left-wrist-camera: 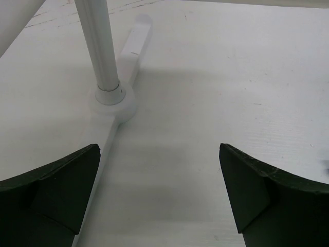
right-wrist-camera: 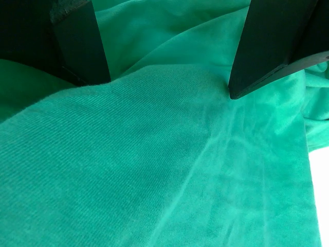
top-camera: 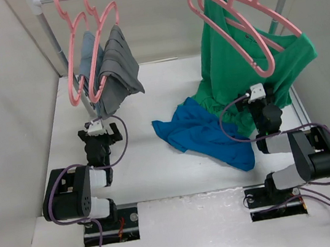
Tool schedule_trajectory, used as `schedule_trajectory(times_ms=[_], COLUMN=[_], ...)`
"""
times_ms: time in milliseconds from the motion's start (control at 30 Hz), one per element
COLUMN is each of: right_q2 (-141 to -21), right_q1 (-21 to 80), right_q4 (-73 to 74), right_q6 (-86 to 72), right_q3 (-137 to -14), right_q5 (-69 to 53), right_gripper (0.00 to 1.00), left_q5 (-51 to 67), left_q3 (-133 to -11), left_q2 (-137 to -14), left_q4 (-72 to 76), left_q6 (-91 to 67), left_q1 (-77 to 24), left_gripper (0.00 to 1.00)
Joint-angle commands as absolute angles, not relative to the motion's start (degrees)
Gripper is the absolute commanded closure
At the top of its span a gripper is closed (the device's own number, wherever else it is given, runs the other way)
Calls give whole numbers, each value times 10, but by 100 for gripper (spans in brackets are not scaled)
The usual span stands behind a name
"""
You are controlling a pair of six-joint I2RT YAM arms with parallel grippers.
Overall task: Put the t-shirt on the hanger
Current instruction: Grab a hanger with the right arm
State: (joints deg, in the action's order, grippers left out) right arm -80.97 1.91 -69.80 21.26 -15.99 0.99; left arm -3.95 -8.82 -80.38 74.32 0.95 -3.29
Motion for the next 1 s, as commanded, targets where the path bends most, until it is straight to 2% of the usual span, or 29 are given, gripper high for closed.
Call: schedule_trajectory(times_ms=[0,200,333,367,467,500,533,633,667,733,767,800,833,900,967], right_q2=[-802,-802,-802,-802,-802,-802,-802,-796,-785,-772,-766,-772,-783,-813,-819], right_q1=[21,21,21,21,21,21,21,32,33,33,40,47,54,102,147], right_q4=[-718,-718,-713,-713,-713,-713,-713,-677,-660,-574,-508,-375,-314,-184,-153], right_q6=[214,214,214,214,214,214,214,228,229,251,261,261,261,274,295], right_q3=[-176,-176,-176,-176,-176,-176,-176,-193,-200,-235,-303,-342,-378,-457,-468], right_q5=[0,0,0,0,0,0,0,-7,-7,-53,-65,-65,-64,-15,100], right_gripper=[0,0,0,0,0,0,0,0,0,0,0,0,0,0,0], left_q5=[-40,-13,79,167,313,396,455,481,481,481,481,476,464,445,401], left_q3=[-94,-82,-6,13,13,-6,-21,-54,-54,-54,-54,-54,-54,-59,-81], left_q2=[-787,-787,-725,-708,-616,-592,-553,-520,-510,-480,-470,-453,-446,-439,-426], left_q4=[850,887,975,975,826,760,605,421,406,370,346,339,331,316,302], left_q6=[4,27,74,99,247,293,394,487,497,562,582,598,613,654,636], left_q1=[-34,-34,-34,-39,-45,-45,-50,-64,-72,-90,-96,-103,-118,-132,-150], left_gripper=[0,0,0,0,0,0,0,0,0,0,0,0,0,0,0])
